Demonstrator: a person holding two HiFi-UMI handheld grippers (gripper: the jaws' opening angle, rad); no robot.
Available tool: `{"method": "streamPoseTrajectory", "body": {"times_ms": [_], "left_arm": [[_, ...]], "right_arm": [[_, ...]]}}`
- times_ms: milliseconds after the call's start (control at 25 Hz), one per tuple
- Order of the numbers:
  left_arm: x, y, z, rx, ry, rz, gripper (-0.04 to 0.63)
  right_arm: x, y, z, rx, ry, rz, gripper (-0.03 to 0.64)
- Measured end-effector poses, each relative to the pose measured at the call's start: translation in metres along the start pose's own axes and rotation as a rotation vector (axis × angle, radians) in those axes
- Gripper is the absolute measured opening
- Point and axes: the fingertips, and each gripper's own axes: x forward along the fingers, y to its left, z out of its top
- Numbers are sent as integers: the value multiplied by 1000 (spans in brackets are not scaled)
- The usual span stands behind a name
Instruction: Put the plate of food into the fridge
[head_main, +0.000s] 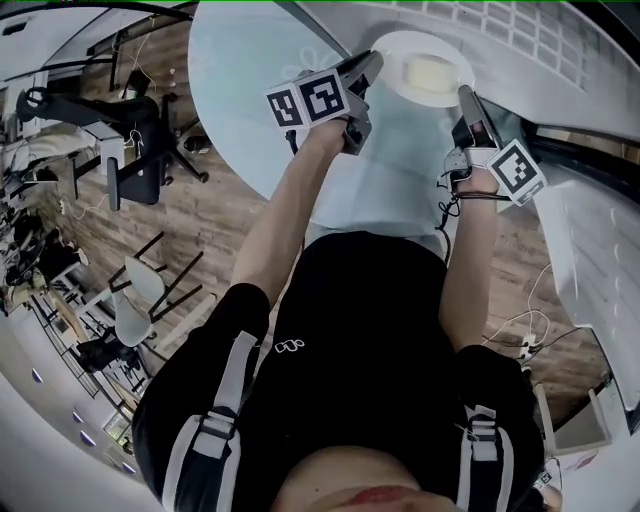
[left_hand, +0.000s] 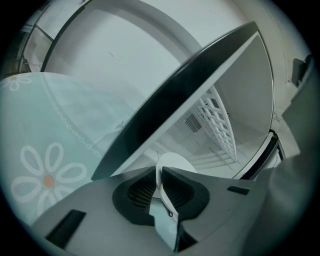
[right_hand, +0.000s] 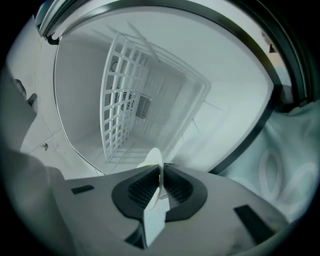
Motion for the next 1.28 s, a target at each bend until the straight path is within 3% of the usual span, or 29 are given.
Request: {"method": "streamPoseTrajectory", "body": {"times_ms": [240, 440, 520, 640, 800, 1040, 1160, 1280], "left_arm": [[20, 10, 7, 21, 7, 42, 58], [32, 11, 4, -25, 3, 43, 58], [37, 10, 3, -5, 7, 52, 61], [44, 7, 0, 40, 27, 59, 66], [49, 7, -5, 30, 31, 73, 76], [47, 9, 3, -5, -1, 70, 175], [35, 9, 3, 19, -2, 87, 179], [9, 11, 4, -6, -27, 81, 173]], "right_arm": [[19, -9, 17, 12, -97, -46, 26], [21, -17, 28, 37, -166, -59, 29], [21, -19, 31, 53, -193, -65, 31], [18, -27, 35, 5, -204, -112, 58], [18, -31, 31, -41, -185, -140, 240], [13, -31, 29, -153, -190, -171, 258], [7, -26, 31, -258, -177, -201, 272], [-3, -23, 31, -342, -155, -216, 272]]}}
